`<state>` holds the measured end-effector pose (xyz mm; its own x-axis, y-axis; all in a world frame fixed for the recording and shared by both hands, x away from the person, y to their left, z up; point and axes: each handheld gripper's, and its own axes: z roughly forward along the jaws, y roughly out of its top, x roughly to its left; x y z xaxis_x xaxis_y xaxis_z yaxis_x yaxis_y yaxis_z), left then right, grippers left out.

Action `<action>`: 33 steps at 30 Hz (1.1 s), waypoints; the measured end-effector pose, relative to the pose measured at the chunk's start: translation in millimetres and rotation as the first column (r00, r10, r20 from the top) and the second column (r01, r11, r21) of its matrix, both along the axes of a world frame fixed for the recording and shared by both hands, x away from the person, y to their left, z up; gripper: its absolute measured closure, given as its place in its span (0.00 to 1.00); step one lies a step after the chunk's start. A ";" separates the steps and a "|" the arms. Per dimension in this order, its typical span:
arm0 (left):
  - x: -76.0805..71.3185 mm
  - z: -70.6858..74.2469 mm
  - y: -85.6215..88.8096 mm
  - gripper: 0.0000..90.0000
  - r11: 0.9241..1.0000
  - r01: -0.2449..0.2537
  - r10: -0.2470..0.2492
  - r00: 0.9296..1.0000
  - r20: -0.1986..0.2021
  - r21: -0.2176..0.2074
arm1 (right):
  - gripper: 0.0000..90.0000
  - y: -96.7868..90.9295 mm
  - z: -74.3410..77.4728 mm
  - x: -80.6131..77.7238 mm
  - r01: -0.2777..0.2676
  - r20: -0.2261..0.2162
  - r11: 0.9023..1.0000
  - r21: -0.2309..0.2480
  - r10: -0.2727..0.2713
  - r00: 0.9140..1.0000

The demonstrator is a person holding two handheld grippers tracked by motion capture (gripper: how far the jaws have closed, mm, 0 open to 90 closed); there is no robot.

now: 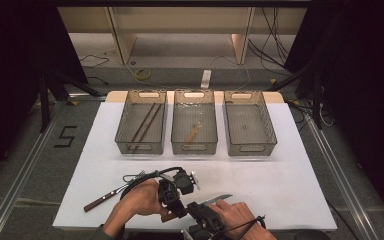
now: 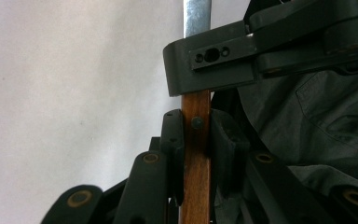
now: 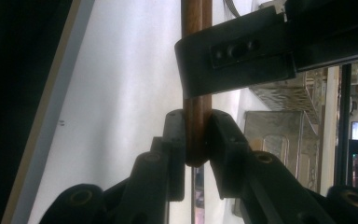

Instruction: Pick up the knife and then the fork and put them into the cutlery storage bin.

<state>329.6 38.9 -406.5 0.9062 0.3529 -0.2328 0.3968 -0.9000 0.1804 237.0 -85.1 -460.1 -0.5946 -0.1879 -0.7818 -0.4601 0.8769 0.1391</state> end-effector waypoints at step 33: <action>12.8 19.5 96.0 0.26 0.933 -0.298 0.335 0.925 0.181 -0.203 | 0.88 -53.0 36.2 48.6 0.271 -0.278 0.940 0.210 -0.208 0.938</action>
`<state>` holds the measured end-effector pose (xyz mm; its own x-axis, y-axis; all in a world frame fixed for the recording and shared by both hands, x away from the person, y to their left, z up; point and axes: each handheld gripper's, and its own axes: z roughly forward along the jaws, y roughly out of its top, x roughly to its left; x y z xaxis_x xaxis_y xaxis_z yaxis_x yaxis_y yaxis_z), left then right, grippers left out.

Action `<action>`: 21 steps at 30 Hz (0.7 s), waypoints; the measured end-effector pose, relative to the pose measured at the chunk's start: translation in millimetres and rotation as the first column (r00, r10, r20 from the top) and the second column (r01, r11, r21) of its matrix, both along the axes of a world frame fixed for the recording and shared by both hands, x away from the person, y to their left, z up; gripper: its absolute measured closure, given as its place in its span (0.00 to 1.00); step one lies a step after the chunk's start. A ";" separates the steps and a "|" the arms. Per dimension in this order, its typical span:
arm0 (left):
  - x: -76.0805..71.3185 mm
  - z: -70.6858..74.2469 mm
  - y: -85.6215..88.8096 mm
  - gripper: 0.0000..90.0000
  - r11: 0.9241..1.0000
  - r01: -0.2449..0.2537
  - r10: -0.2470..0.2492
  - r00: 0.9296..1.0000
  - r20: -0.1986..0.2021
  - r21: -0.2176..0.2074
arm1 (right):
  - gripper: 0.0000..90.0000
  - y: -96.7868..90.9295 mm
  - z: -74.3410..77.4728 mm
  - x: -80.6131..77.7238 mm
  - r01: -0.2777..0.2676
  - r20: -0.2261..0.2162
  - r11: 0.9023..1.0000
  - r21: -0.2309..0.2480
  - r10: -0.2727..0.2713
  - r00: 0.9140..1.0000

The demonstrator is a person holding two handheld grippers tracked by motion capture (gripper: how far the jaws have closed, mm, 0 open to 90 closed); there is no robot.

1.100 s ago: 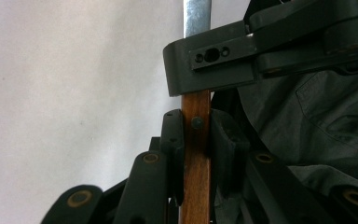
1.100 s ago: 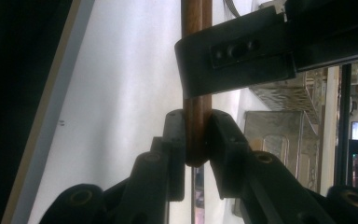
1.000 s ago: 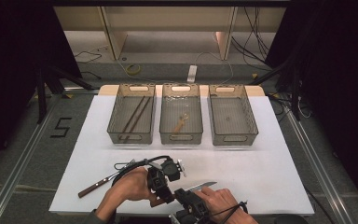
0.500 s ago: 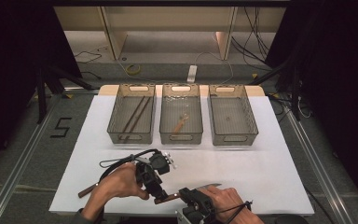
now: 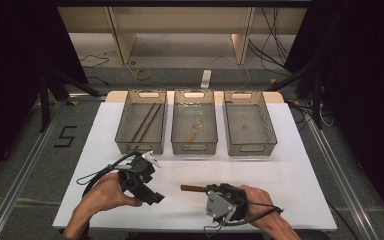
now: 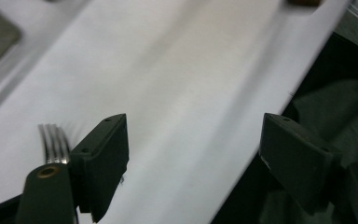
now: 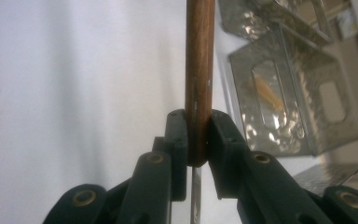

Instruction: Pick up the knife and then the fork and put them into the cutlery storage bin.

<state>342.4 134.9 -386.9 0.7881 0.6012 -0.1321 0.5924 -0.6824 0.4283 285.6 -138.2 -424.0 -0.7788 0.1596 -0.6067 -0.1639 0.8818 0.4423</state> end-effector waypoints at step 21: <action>5.7 -36.4 47.8 0.18 0.965 -0.235 0.248 0.962 0.111 -0.117 | 0.88 -70.8 81.8 127.7 0.441 -0.452 0.803 0.402 -0.245 0.858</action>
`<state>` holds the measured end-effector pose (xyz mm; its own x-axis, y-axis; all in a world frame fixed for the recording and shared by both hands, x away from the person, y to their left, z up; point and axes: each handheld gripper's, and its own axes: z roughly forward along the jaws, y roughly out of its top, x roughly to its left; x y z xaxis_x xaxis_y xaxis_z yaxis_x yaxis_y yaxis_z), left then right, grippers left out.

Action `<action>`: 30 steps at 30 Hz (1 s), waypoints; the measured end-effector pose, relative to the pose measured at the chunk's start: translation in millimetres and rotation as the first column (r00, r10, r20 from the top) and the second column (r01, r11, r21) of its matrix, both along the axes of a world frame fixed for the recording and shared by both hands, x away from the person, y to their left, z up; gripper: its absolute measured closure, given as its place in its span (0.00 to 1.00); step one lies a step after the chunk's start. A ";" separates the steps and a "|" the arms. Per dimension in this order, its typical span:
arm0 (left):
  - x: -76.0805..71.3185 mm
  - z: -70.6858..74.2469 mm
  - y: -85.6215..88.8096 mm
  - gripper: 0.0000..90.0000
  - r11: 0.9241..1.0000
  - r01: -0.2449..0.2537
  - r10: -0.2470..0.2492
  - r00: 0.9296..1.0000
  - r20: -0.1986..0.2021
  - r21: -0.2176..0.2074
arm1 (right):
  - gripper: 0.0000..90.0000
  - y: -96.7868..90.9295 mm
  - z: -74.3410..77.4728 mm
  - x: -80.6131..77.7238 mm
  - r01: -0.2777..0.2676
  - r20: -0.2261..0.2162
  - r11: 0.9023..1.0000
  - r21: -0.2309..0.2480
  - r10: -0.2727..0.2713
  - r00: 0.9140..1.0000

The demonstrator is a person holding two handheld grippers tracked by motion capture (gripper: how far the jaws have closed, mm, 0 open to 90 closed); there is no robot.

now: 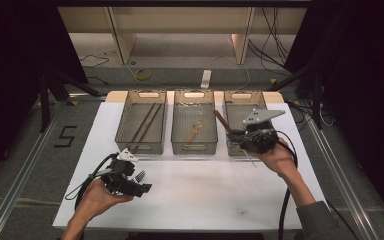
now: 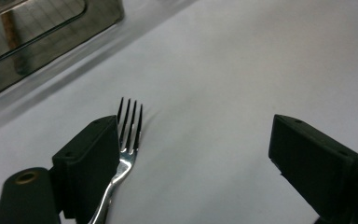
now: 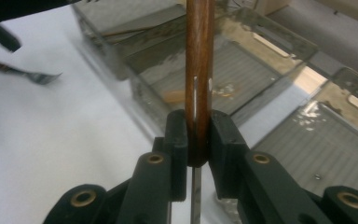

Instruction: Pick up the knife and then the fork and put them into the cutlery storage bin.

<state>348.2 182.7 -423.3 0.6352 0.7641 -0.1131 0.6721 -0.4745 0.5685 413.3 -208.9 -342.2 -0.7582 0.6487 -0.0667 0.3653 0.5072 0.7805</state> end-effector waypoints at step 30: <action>-7.6 -7.4 29.2 0.17 0.996 -0.087 0.086 0.995 0.052 0.013 | 0.88 -41.8 -10.9 129.3 0.391 -0.181 0.919 0.045 -0.377 0.908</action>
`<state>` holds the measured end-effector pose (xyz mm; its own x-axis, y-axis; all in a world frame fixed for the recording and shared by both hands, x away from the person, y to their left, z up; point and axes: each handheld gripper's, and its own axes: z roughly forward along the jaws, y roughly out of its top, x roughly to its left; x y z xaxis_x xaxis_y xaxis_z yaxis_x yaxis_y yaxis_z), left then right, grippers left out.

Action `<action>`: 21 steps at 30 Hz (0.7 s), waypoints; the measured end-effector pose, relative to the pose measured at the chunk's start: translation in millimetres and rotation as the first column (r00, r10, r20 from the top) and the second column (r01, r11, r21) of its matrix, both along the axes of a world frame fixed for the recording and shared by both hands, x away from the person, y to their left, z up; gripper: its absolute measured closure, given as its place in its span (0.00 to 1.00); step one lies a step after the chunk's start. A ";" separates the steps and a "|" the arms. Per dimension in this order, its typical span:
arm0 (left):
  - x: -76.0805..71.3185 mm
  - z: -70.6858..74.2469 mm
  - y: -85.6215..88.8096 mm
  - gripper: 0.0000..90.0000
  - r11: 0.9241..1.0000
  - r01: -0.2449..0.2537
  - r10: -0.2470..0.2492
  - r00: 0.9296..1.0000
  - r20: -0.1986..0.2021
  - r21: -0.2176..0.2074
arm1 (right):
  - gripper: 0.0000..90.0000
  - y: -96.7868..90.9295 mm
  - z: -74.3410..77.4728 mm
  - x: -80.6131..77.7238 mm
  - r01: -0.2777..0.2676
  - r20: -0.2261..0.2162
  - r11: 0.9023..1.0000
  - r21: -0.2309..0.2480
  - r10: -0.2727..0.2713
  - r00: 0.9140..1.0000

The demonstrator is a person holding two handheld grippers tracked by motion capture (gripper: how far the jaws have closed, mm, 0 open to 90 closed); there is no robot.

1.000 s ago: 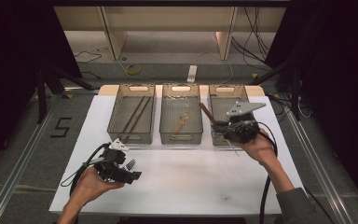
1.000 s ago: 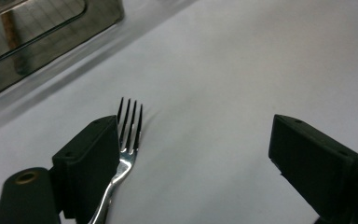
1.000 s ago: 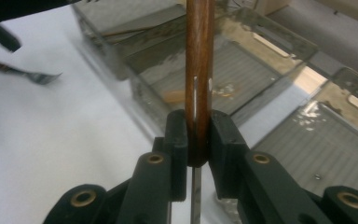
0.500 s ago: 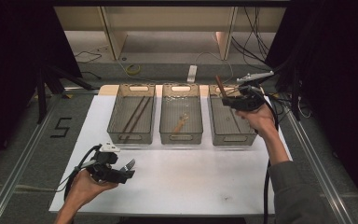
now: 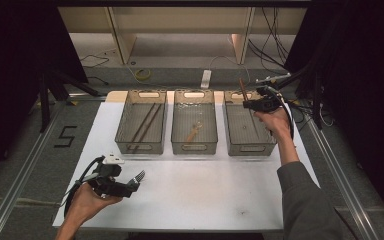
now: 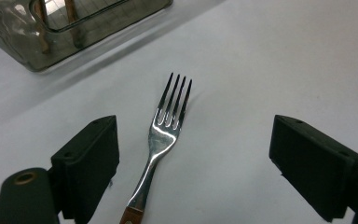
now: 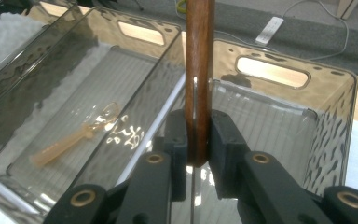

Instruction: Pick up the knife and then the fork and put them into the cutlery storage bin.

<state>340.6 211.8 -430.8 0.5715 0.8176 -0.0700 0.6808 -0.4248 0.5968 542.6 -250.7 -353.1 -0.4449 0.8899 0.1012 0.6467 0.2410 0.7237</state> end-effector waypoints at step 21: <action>0.6 0.7 6.3 0.17 1.000 -0.016 0.016 1.000 0.009 0.006 | 0.56 13.5 -39.6 7.1 0.054 -0.115 0.998 -0.031 -0.057 0.992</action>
